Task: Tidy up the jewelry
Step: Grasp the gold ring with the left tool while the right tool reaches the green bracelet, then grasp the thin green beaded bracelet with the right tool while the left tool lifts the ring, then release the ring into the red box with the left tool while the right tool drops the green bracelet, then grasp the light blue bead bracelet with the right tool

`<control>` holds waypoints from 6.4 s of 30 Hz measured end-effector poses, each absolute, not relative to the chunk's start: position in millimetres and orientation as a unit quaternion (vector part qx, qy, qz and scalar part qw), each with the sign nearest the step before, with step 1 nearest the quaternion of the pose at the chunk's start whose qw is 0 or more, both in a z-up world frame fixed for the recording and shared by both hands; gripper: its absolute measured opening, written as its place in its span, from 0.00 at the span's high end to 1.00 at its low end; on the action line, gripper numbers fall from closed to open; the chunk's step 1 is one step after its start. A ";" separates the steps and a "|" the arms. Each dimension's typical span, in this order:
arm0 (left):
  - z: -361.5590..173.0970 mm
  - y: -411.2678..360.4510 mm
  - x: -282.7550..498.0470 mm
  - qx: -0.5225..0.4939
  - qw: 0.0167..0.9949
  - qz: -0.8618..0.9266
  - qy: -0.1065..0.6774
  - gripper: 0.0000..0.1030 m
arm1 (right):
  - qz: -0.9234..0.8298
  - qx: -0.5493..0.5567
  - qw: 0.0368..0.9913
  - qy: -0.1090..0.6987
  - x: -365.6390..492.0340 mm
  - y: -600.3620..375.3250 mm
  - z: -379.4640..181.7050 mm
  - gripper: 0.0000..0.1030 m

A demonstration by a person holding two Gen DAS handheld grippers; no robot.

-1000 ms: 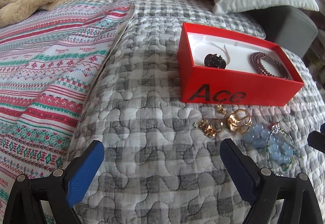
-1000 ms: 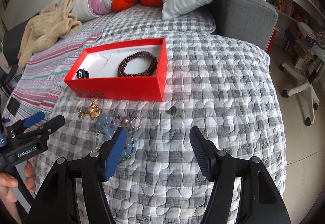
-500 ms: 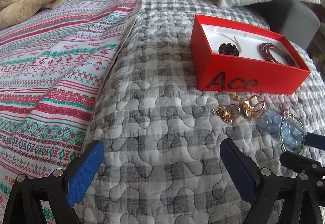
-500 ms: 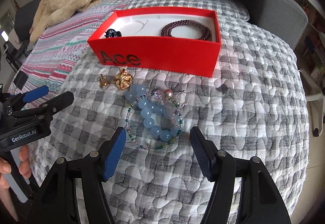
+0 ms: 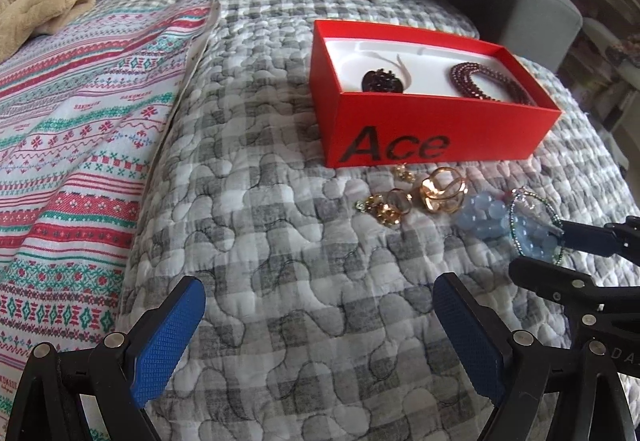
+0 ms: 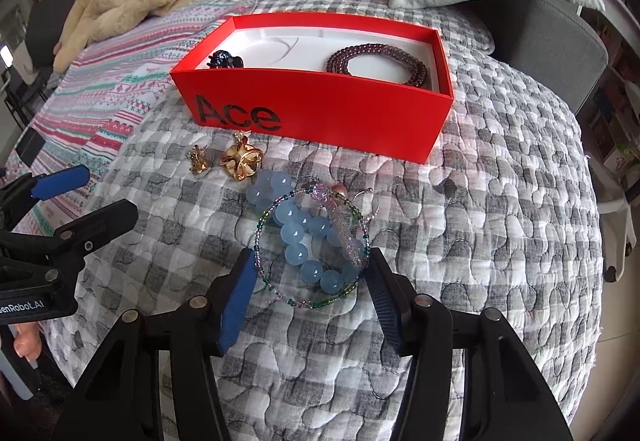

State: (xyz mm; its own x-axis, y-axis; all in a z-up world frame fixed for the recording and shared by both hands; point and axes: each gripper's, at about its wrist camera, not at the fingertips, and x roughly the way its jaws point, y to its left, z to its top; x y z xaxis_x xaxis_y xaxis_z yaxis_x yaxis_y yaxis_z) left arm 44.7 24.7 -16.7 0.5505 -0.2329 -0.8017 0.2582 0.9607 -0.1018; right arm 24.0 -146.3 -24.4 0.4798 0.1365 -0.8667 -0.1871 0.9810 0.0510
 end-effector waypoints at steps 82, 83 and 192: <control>23.2 -38.8 115.4 -0.063 0.897 -0.210 0.383 0.85 | 0.117 0.137 0.904 0.386 63.7 -202.5 70.4 0.98; 19.6 -40.7 119.2 -0.063 0.896 -0.209 0.386 0.85 | 0.116 0.141 0.905 0.384 66.7 -204.0 70.3 0.98; -18.3 20.7 33.2 0.008 0.873 -0.189 0.449 0.61 | 0.155 -0.073 0.877 0.449 18.4 -135.8 -22.3 0.88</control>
